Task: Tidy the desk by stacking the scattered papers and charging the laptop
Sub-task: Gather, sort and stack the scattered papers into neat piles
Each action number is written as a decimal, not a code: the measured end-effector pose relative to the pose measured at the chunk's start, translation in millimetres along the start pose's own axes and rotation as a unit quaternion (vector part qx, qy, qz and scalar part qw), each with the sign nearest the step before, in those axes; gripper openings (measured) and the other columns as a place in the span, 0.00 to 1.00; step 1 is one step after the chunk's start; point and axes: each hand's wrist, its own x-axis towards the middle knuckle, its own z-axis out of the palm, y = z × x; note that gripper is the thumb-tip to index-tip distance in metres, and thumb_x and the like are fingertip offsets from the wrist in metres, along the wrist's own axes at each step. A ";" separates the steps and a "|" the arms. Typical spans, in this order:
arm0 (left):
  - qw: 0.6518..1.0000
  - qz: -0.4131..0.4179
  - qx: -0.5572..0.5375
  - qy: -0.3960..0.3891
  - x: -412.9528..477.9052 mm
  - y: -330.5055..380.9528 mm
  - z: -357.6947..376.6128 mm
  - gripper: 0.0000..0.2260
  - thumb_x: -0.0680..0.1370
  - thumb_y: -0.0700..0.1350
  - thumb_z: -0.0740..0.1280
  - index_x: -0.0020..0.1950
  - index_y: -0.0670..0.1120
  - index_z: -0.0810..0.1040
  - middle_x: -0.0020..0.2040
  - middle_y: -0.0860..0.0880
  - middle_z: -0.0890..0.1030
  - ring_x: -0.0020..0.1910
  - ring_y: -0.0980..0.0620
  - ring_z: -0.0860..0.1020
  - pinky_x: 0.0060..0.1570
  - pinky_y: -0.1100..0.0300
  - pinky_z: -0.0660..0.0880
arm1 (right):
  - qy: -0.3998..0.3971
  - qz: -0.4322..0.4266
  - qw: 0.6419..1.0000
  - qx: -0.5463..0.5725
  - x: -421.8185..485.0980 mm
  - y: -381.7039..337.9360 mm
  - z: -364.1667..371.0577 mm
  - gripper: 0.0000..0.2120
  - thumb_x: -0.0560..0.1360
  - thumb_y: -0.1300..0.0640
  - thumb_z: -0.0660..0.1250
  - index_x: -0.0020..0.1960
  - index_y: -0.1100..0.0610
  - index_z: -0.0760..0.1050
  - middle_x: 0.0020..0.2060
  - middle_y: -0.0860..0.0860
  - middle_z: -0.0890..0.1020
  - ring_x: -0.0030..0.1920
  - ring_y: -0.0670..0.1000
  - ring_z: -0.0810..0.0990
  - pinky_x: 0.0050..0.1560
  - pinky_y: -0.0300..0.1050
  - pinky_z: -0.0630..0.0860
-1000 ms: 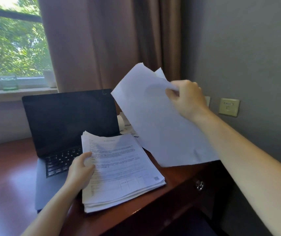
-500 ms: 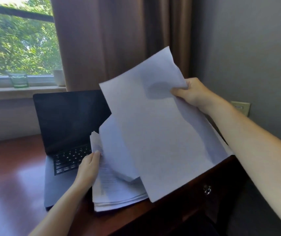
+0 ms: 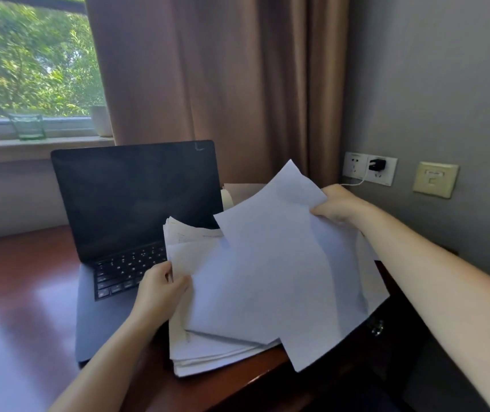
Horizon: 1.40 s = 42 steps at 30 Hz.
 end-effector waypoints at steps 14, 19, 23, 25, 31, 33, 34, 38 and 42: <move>0.999 0.025 0.026 -0.005 -6.6 9.3 3.8 0.06 0.79 0.44 0.62 0.48 0.50 0.79 0.44 0.53 0.80 0.34 0.59 0.72 0.31 0.63 0.65 | -0.128 -0.011 0.982 -0.141 45.6 -19.9 34.3 0.12 0.74 0.65 0.64 0.56 0.63 0.78 0.53 0.59 0.81 0.52 0.57 0.80 0.49 0.47 0.76; 0.999 0.007 0.031 -0.023 -3.2 3.0 7.0 0.08 0.77 0.48 0.66 0.56 0.51 0.77 0.54 0.52 0.78 0.46 0.53 0.75 0.38 0.62 0.68 | -0.082 -0.106 0.987 -0.088 55.3 -44.0 80.6 0.06 0.75 0.65 0.62 0.43 0.60 0.77 0.45 0.58 0.79 0.47 0.54 0.77 0.43 0.42 0.68; 0.998 0.023 0.049 -0.038 -7.5 7.6 7.1 0.14 0.74 0.47 0.71 0.57 0.55 0.72 0.58 0.54 0.72 0.56 0.57 0.70 0.49 0.66 0.64 | -0.013 -0.133 0.986 -0.102 62.3 -55.2 103.7 0.11 0.75 0.66 0.57 0.37 0.55 0.70 0.41 0.58 0.76 0.44 0.57 0.74 0.42 0.44 0.66; 0.996 0.022 0.066 -0.051 -9.1 8.1 7.1 0.19 0.73 0.48 0.72 0.60 0.55 0.69 0.59 0.55 0.68 0.58 0.59 0.68 0.47 0.70 0.62 | 0.020 -0.131 0.986 -0.104 63.4 -55.8 108.1 0.10 0.75 0.64 0.56 0.39 0.54 0.72 0.43 0.58 0.76 0.45 0.59 0.74 0.42 0.45 0.66; 0.991 0.010 0.115 -0.072 -9.8 5.0 10.4 0.27 0.75 0.48 0.69 0.72 0.51 0.64 0.69 0.52 0.63 0.66 0.50 0.67 0.58 0.62 0.66 | 0.176 -0.111 0.962 -0.176 59.2 -48.4 81.9 0.13 0.79 0.59 0.54 0.55 0.57 0.77 0.55 0.62 0.78 0.57 0.66 0.75 0.47 0.51 0.69; 0.990 0.009 0.122 -0.077 -8.6 4.7 11.1 0.27 0.75 0.48 0.69 0.73 0.51 0.63 0.70 0.52 0.62 0.66 0.49 0.67 0.61 0.59 0.67 | 0.178 -0.103 0.963 -0.174 55.1 -44.4 62.9 0.12 0.79 0.58 0.55 0.49 0.58 0.76 0.51 0.62 0.78 0.54 0.66 0.75 0.45 0.50 0.68; 0.989 0.007 0.125 -0.078 -7.9 4.7 11.0 0.28 0.75 0.48 0.69 0.73 0.51 0.63 0.70 0.51 0.61 0.67 0.48 0.67 0.62 0.58 0.68 | 0.170 -0.099 0.968 -0.156 53.7 -42.5 53.3 0.11 0.78 0.59 0.55 0.43 0.59 0.75 0.45 0.61 0.77 0.50 0.65 0.75 0.43 0.49 0.67; 0.989 0.009 0.128 -0.077 -8.2 4.3 10.9 0.28 0.76 0.46 0.69 0.74 0.50 0.64 0.71 0.50 0.62 0.68 0.48 0.67 0.64 0.58 0.66 | 0.119 -0.059 0.991 0.012 48.7 -27.3 24.3 0.15 0.74 0.63 0.58 0.29 0.58 0.65 0.29 0.54 0.69 0.36 0.55 0.71 0.36 0.43 0.65; 0.989 0.015 0.127 -0.070 -4.0 2.6 10.6 0.22 0.79 0.40 0.61 0.73 0.49 0.65 0.73 0.49 0.62 0.68 0.48 0.67 0.57 0.62 0.65 | 0.074 -0.002 0.990 0.118 15.8 4.0 27.9 0.11 0.74 0.66 0.59 0.34 0.59 0.74 0.35 0.57 0.76 0.35 0.54 0.75 0.38 0.42 0.70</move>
